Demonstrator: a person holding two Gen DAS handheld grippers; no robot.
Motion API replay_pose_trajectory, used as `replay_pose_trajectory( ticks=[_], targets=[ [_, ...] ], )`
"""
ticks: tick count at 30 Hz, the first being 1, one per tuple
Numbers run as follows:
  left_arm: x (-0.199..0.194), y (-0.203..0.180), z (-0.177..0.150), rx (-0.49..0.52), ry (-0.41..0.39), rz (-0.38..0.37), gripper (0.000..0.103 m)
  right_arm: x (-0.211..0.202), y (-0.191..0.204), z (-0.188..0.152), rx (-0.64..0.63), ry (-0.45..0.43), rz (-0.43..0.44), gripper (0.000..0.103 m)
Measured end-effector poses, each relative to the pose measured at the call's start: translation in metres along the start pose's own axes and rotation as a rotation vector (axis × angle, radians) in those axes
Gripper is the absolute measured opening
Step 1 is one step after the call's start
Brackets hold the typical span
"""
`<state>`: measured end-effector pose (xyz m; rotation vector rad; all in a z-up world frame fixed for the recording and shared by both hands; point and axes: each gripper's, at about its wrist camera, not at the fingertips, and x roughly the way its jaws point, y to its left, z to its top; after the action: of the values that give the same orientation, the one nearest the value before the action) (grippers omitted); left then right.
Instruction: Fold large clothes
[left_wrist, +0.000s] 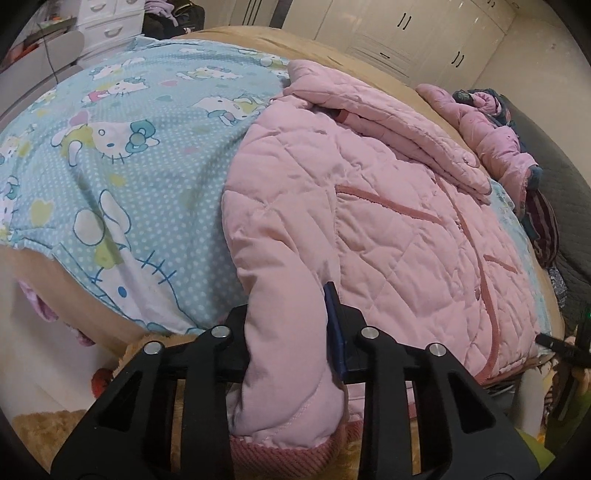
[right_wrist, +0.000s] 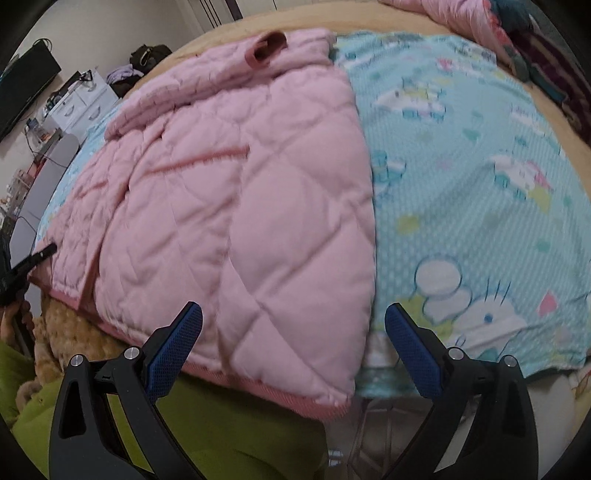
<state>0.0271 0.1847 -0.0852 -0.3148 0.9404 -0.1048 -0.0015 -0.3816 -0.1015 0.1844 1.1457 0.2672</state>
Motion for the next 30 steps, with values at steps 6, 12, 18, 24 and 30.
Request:
replay_pose_trajectory(
  ticks=[6, 12, 18, 24, 30],
  targets=[
    [0.005, -0.002, -0.005, 0.008, 0.017, 0.04, 0.041, 0.015, -0.01, -0.016, 0.05, 0.037, 0.081, 0.098],
    [-0.003, -0.009, -0.004, 0.034, -0.007, 0.057, 0.021, 0.004, -0.008, -0.019, 0.018, 0.024, 0.128, 0.049],
    [-0.031, -0.025, 0.01, 0.073, -0.106, 0.025, 0.012, -0.042, -0.001, -0.001, -0.04, -0.096, 0.225, 0.02],
    [-0.049, -0.042, 0.035, 0.099, -0.166, 0.0, 0.011, -0.082, 0.002, 0.029, -0.067, -0.282, 0.307, 0.018],
    [-0.065, -0.057, 0.061, 0.104, -0.228, -0.013, 0.011, -0.092, -0.001, 0.062, -0.032, -0.381, 0.313, 0.017]
  ],
)
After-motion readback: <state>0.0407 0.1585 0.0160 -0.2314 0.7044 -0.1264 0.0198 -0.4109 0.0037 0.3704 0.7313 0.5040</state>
